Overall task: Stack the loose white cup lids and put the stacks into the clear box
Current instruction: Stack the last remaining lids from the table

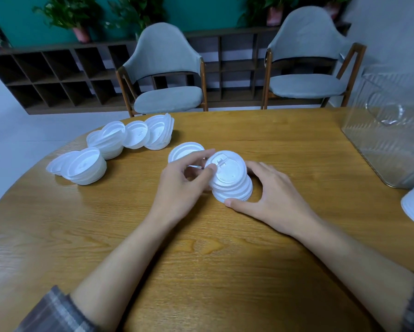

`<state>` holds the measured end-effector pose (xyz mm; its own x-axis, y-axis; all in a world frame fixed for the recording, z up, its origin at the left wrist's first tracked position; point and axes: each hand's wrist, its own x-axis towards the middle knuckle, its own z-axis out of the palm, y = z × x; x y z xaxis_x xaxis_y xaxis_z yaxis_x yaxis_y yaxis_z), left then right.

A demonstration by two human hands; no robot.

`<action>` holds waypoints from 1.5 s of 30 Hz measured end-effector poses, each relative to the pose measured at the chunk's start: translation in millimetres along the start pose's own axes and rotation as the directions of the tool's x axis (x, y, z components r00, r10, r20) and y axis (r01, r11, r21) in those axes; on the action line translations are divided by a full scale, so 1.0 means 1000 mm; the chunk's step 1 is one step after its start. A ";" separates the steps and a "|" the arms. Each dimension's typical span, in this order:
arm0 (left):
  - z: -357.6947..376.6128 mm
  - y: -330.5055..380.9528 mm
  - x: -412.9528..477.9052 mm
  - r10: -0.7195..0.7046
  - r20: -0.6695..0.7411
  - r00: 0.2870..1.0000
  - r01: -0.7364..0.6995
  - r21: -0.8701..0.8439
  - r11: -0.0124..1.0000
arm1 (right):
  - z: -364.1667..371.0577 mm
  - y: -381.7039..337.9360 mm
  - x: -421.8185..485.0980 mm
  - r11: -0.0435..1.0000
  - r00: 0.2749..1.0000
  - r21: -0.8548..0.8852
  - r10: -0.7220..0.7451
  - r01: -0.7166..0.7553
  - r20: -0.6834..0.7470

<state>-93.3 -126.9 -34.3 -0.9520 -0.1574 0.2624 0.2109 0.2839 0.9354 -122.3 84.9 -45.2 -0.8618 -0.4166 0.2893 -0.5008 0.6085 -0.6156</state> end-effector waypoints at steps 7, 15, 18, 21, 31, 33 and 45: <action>0.004 -0.004 -0.003 0.011 -0.015 1.000 -0.008 0.195 0.981 | -0.001 0.002 0.000 0.996 0.995 0.017 0.089 -0.090 0.051; 0.004 -0.002 -0.007 0.028 0.012 1.000 -0.030 0.276 0.961 | 0.000 0.003 0.001 0.998 0.998 -0.036 0.052 -0.050 0.042; 0.004 0.000 -0.007 0.042 0.027 0.999 -0.048 0.283 0.958 | -0.001 0.002 0.001 0.997 0.998 -0.056 0.052 -0.049 0.046; 0.004 0.000 -0.007 0.033 0.024 0.999 -0.039 0.281 0.959 | -0.001 0.001 0.001 0.996 0.996 -0.063 0.063 -0.060 0.059; 0.000 0.000 -0.003 0.215 0.026 0.976 -0.206 0.419 0.884 | -0.002 -0.002 0.000 0.998 0.998 -0.044 0.049 -0.047 0.037; -0.008 -0.002 0.002 0.322 -0.028 0.946 -0.266 0.498 0.826 | -0.001 -0.002 0.000 0.998 0.998 -0.049 0.046 -0.045 0.031; -0.026 -0.013 0.013 0.282 -0.019 0.959 -0.182 0.720 0.669 | -0.001 -0.003 -0.001 0.997 0.998 -0.041 0.061 -0.060 0.033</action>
<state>-103.2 -156.9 -37.0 -0.8498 -0.0890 0.5196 0.1550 0.8999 0.4076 -120.2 84.2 -42.9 -0.8877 -0.4007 0.2266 -0.4512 0.6598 -0.6009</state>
